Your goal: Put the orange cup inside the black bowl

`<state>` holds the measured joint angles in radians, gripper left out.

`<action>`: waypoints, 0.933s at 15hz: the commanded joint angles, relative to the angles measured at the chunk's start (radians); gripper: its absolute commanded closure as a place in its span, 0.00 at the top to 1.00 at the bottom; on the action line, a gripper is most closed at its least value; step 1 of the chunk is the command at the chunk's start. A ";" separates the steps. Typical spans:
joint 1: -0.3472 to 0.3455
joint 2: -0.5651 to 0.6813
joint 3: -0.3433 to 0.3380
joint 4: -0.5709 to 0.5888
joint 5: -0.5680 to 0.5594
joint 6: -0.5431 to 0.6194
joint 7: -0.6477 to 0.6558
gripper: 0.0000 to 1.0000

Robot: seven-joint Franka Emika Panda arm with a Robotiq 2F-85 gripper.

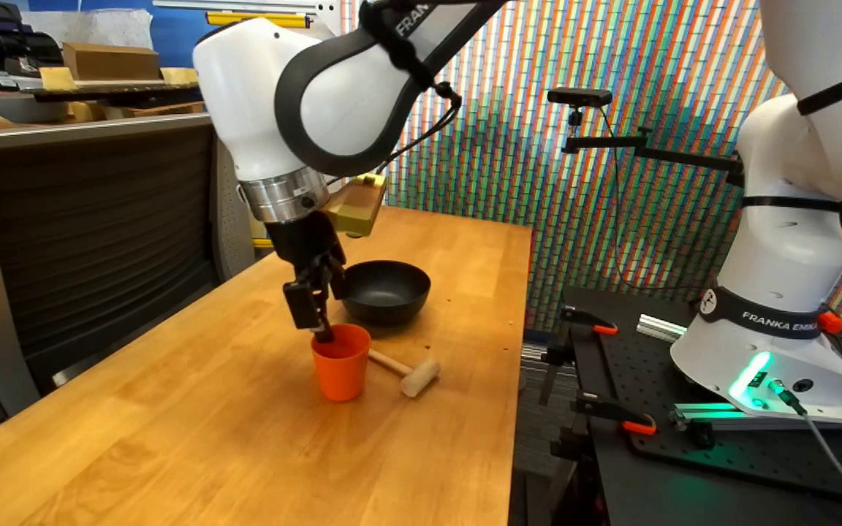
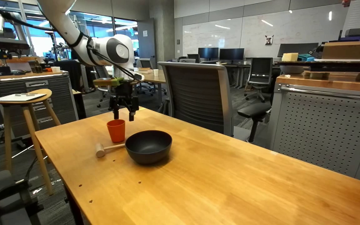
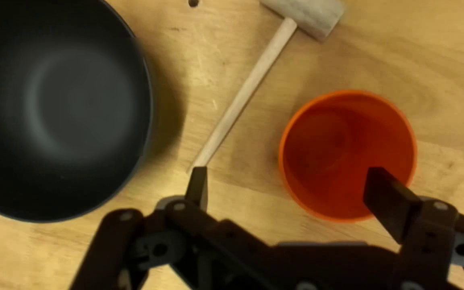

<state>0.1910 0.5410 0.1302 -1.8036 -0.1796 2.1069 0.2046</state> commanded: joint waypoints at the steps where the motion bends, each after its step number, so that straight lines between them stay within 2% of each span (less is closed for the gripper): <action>1: 0.027 0.188 -0.030 0.242 0.019 -0.085 -0.031 0.75; 2: 0.023 0.223 -0.033 0.290 0.031 -0.108 -0.039 0.73; 5: 0.000 0.308 -0.037 0.416 0.079 -0.198 -0.060 0.49; 11: -0.023 0.341 -0.046 0.486 0.149 -0.294 -0.053 0.02; 12: -0.024 0.340 -0.047 0.490 0.154 -0.302 -0.050 0.00; 14: -0.021 0.323 -0.051 0.486 0.160 -0.320 -0.041 0.02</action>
<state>0.1681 0.8604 0.0871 -1.3590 -0.0470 1.8377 0.1658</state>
